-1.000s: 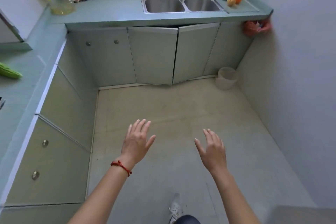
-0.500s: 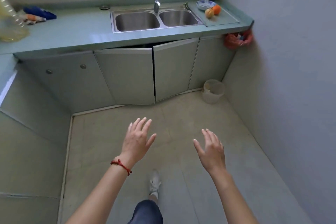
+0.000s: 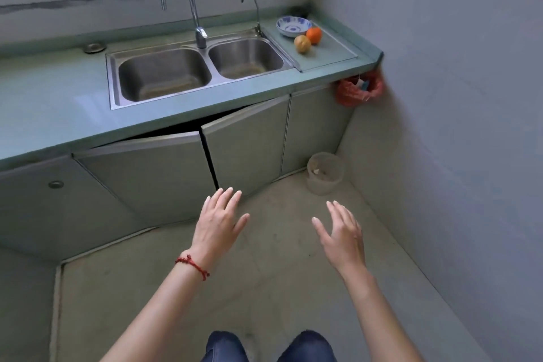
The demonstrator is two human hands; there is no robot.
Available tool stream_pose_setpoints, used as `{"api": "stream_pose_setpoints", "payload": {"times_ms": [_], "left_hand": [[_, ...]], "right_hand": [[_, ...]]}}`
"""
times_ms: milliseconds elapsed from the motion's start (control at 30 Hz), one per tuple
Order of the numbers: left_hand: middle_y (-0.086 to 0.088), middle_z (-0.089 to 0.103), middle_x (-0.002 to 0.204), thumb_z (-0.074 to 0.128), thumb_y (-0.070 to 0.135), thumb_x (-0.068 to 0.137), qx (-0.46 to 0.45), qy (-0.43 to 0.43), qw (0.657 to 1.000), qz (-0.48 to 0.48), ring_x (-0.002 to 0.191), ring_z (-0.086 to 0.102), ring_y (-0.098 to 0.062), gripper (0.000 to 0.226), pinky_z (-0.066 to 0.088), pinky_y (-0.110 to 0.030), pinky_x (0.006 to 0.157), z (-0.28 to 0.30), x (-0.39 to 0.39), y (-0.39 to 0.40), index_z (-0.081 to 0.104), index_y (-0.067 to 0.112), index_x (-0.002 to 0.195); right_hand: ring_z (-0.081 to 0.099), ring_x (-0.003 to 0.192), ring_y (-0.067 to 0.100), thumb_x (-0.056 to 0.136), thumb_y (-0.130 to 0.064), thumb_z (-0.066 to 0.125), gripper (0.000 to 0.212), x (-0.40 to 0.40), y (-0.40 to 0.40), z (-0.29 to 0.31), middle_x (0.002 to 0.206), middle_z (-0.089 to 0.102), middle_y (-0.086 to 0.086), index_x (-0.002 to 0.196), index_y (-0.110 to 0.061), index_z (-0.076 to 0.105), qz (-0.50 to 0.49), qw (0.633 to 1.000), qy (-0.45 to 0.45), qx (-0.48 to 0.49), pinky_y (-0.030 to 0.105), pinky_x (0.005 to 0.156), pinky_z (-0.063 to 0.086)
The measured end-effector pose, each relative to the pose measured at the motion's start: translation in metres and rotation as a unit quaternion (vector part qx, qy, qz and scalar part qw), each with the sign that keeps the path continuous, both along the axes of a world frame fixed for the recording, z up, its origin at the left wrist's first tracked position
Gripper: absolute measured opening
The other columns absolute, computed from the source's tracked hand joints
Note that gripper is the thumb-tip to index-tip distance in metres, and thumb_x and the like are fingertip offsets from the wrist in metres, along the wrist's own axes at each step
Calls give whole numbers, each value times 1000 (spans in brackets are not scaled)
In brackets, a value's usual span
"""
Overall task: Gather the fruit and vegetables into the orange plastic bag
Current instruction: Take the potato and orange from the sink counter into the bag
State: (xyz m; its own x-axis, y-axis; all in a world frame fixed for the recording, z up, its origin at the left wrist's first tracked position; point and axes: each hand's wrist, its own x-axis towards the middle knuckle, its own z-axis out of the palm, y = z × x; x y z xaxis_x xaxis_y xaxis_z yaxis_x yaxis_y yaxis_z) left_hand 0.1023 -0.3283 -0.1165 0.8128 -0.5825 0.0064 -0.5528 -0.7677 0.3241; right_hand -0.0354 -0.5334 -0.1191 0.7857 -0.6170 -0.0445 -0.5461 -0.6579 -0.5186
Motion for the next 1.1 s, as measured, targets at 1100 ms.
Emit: {"api": "stream_pose_setpoints", "payload": {"times_ms": [1100], "left_hand": [[-13,32,150,35,50,90,-11,3,1000,-2,141,22,-30,63,15,-43,116,9,385,-360,29,13,141]], "right_hand": [[19,142,20,93,-43,40,58,408,-357,21,152,28,6,142,-14,29,97,991,11,-88,36,117,12]]}}
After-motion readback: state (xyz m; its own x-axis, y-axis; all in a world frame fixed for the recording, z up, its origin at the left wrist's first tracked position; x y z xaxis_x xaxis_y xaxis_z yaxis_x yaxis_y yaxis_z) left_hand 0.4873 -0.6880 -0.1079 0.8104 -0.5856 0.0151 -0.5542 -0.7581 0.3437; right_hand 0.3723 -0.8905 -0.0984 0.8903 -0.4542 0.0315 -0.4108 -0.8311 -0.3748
